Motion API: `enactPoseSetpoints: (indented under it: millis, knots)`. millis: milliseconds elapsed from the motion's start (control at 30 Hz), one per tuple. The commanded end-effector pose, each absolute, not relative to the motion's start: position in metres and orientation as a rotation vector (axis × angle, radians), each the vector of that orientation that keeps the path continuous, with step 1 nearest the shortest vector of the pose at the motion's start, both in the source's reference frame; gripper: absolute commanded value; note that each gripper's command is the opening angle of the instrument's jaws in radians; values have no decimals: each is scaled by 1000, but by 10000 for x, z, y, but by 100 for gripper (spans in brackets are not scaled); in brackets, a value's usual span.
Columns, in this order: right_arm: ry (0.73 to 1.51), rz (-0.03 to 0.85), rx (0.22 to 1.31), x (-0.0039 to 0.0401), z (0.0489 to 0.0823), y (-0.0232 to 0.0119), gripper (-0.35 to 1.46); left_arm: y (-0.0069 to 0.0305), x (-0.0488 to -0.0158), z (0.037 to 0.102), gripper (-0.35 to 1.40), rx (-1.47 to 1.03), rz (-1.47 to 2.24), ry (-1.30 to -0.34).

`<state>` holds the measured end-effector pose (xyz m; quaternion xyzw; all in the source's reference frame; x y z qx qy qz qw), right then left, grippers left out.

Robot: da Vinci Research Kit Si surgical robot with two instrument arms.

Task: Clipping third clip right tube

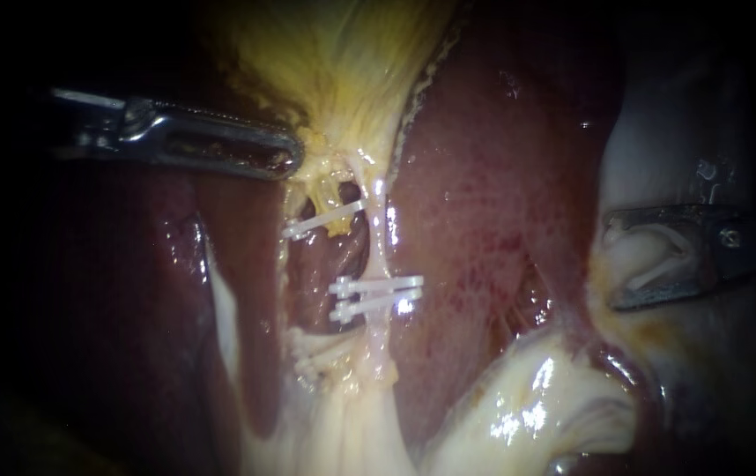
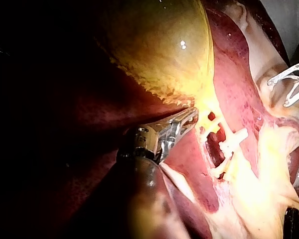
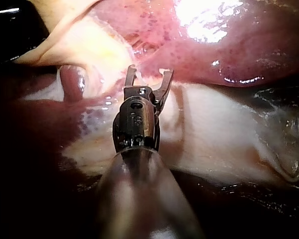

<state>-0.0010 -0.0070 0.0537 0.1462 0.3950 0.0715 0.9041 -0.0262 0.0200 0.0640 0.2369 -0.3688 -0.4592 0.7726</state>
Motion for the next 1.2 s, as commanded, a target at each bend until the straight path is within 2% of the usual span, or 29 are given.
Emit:
enactPoseSetpoints:
  millis: [33, 300, 600, 867, 967, 1200]
  knots:
    - [816, 147, 302, -10, 537, -70, 49, 199, -262, 640, -35, 514, -995, -800]
    - [816, 148, 302, -10, 537, -70, 49, 203, -245, 629, -35, 528, -987, -800]
    - [816, 148, 301, -9, 538, -70, 49, 231, -209, 599, -35, 490, -1020, -791]
    - [814, 146, 307, -7, 537, -70, 49, 236, -203, 599, -35, 483, -1026, -793]
    - [833, 139, 326, -3, 534, -68, 49, 235, -203, 599, -35, 483, -1027, -793]
    - [910, 207, 390, 16, 520, -60, 49, 235, -203, 599, -35, 483, -1026, -793]
